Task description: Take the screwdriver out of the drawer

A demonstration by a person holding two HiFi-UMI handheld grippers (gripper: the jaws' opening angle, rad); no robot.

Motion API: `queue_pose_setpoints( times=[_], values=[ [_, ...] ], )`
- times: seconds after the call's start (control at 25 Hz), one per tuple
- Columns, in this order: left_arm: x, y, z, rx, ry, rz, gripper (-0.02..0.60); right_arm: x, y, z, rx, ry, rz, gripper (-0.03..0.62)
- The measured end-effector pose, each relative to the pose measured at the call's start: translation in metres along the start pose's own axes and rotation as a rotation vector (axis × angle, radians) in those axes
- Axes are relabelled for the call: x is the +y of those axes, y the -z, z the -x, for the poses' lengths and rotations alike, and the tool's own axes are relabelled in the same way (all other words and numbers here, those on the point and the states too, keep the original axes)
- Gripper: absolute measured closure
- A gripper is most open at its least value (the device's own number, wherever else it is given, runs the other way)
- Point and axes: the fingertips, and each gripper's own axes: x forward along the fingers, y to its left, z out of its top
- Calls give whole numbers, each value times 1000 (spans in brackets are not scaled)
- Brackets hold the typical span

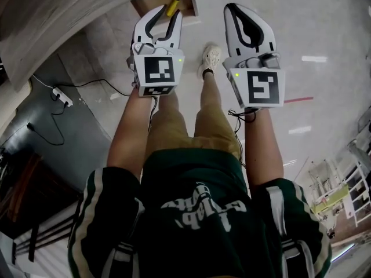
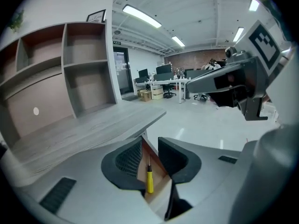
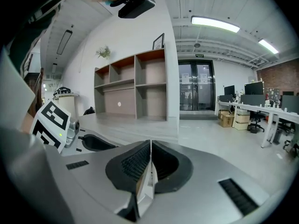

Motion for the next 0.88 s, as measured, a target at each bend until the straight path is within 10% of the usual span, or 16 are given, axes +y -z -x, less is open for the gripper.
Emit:
queue_pose_setpoints(
  times=[0.88],
  values=[
    [-8,88,-98,195,-37,20,451,-20,49,-16,18,7,-48,559]
  ],
)
